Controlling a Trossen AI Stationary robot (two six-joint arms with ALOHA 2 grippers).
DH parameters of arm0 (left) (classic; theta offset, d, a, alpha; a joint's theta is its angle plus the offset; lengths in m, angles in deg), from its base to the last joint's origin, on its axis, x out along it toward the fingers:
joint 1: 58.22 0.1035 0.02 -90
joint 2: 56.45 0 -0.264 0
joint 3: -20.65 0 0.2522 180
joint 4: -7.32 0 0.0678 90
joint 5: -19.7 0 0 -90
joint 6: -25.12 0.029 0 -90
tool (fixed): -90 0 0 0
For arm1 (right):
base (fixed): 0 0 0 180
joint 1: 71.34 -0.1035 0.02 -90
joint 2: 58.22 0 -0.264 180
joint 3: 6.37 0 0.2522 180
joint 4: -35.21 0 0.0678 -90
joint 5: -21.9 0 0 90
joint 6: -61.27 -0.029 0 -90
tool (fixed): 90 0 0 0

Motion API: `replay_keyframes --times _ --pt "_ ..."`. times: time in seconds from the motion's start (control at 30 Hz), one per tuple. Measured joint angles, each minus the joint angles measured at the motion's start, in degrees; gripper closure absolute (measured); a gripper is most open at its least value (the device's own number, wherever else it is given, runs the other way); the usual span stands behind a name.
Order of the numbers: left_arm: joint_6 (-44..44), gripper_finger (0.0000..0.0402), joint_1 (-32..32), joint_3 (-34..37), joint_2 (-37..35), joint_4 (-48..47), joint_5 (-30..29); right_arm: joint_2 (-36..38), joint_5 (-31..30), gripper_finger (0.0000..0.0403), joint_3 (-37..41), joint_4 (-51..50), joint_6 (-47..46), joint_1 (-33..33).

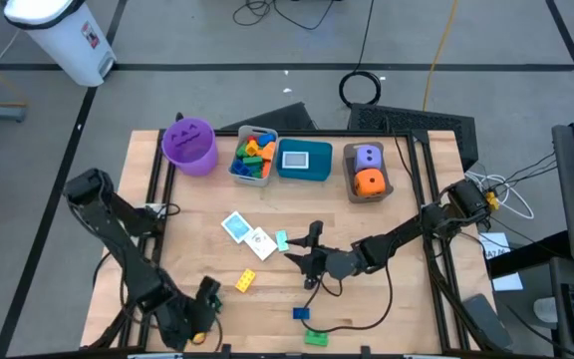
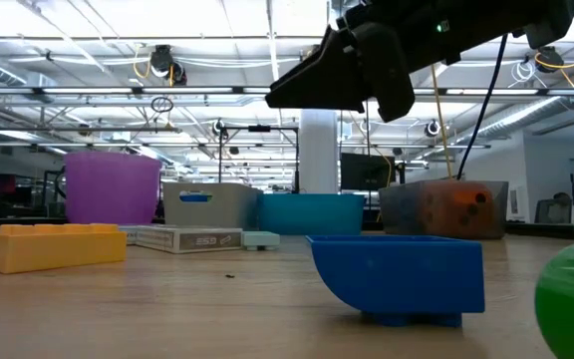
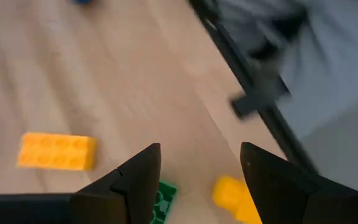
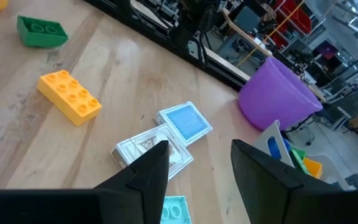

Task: Pick & Place Toys
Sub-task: Put the dark green game piece into the gray bin

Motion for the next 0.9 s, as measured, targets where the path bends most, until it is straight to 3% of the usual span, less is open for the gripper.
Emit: replay_keyframes --times 0.3,0.7,0.9 --pt "7.40 0.0172 1.04 0.01 4.97 -1.93 -1.64 0.00 0.00 0.0236 0.00 0.02 4.07 0.03" --pt "10.23 0.0172 3.65 0.06 8.10 -8.43 4.43 0.00 0.00 0.0236 0.00 0.00 4.05 0.09" --pt "13.50 0.0172 3.65 0.07 9.25 -8.81 0.84 0.02 -0.02 0.0236 0.00 0.00 3.76 0.09"
